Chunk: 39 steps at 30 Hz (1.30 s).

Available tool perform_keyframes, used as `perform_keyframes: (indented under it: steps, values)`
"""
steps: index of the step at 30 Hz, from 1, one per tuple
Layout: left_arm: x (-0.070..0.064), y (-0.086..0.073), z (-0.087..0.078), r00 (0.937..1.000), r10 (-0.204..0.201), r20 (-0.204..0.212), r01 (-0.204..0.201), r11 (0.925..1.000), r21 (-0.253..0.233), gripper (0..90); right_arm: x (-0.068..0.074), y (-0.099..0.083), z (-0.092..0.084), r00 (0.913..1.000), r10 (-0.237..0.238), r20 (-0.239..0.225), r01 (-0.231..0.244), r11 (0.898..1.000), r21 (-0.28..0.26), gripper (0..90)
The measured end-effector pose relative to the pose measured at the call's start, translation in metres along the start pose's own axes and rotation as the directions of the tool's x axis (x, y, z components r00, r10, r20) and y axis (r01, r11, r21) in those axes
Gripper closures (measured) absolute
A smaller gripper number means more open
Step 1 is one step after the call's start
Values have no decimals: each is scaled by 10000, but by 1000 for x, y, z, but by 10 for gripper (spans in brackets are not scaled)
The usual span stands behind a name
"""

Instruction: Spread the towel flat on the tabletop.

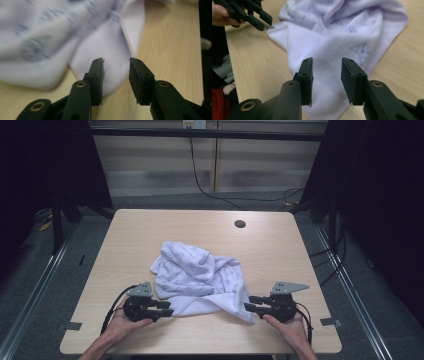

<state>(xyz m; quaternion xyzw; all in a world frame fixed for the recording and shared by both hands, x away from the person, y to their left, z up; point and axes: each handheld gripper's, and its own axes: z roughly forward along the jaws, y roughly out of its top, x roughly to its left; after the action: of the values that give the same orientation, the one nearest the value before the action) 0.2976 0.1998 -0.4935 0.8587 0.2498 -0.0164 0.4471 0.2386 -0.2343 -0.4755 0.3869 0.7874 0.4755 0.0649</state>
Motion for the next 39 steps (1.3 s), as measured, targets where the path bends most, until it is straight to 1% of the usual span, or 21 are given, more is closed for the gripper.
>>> perform_keyframes:
  steps: [2, 5, 6, 8, 10, 12, 16, 18, 20, 21, 22, 23, 24, 26, 28, 30, 33, 36, 37, 38, 39]
  values:
    - [9, 7, 5, 9992, -226, -335, 222, 9997, -144, 692, -2, 6, 2, 9999, -94, 46, 95, 9999, -33, 601]
    - [14, 11, 15, 9984, -244, -519, 247, 9997, 42, 707, -5, 8, 20, 9997, -220, 140, 214, 9989, 418, 526]
    - [13, 10, 20, 9990, -187, -412, 195, 9996, 192, 689, -6, 7, 25, 9996, -234, 153, 226, 9983, 536, 505]
    - [8, 9, 24, 9978, 116, -651, -87, 9990, 442, 622, -8, 6, 35, 9995, -259, 156, 246, 9967, 771, 474]
    - [5, 9, 25, 9983, 233, -543, -207, 9986, 487, 556, -9, 5, 41, 9983, -503, 282, 472, 9938, 1004, 461]
    - [2, 7, 27, 9968, 450, -661, -423, 9983, 412, 537, -9, 2, 45, 9980, -516, 370, 472, 9929, 1095, 442]
    - [-7, 2, 23, 9864, 1184, -1142, -1125, 9920, 574, 656, -1, -4, 51, 9895, -1284, 661, 1184, 9834, 1373, 478]
    - [-10, -3, 18, 9839, 1275, -1254, -1201, 9906, 649, 751, 5, -6, 51, 9740, -1990, 1085, 1820, 9720, 1488, 548]
    - [-12, -7, 13, 9871, 1102, -1164, -1041, 9929, 576, 847, 8, -8, 47, 9749, -2007, 965, 1857, 9718, 1452, 736]
    - [-13, -9, 10, 9893, 985, -1079, -918, 9936, 655, 866, 9, -9, 45, 9786, -1880, 840, 1739, 9730, 1518, 823]
    - [-14, -10, 8, 9909, 895, -1008, -832, 9944, 650, 876, 8, -10, 42, 9847, -1622, 635, 1510, 9766, 1528, 864]
    - [-15, -11, 5, 9914, 912, -935, -857, 9944, 613, 880, 6, -11, 41, 9897, -1346, 495, 1257, 9803, 1524, 874]
    - [-13, -8, -2, 9966, 505, -658, -496, 9987, 145, 881, 6, -10, 38, 9905, -1275, 521, 1180, 9807, 1561, 876]
    - [-12, 0, -14, 9992, 151, -377, -175, 9979, -629, 883, 5, -4, 28, 9958, -880, 263, 851, 9917, 961, 877]
    - [-13, 9, -27, 9993, 34, -376, -83, 9915, -1300, 884, 7, 7, 14, 9965, -805, 202, 799, 9963, 304, 878]
    - [-16, 17, -45, 9996, -40, -281, -16, 9806, -1960, 884, 10, 20, -3, 9967, -780, 221, 787, 9964, -310, 878]
    - [-27, 19, -67, 10000, -49, 26, 54, 9686, -2485, 884, 19, 35, -27, 9957, -924, 120, 931, 9918, -881, 878]
    - [-40, 7, -81, 9988, -171, 457, 283, 9662, -2562, 883, 36, 41, -47, 9926, -1210, -94, 1192, 9864, -1132, 878]
    - [-45, 0, -84, 9987, -125, 488, 238, 9706, -2393, 883, 42, 38, -52, 9922, -1218, -249, 1182, 9863, -1149, 877]
    - [-50, -8, -86, 9975, -283, 644, 423, 9727, -2281, 883, 48, 33, -56, 9923, -1180, -383, 1130, 9871, -1134, 877]
    - [-56, -19, -87, 9945, -340, 986, 550, 9742, -2191, 883, 55, 25, -58, 9915, -1216, -459, 1167, 9883, -981, 876]
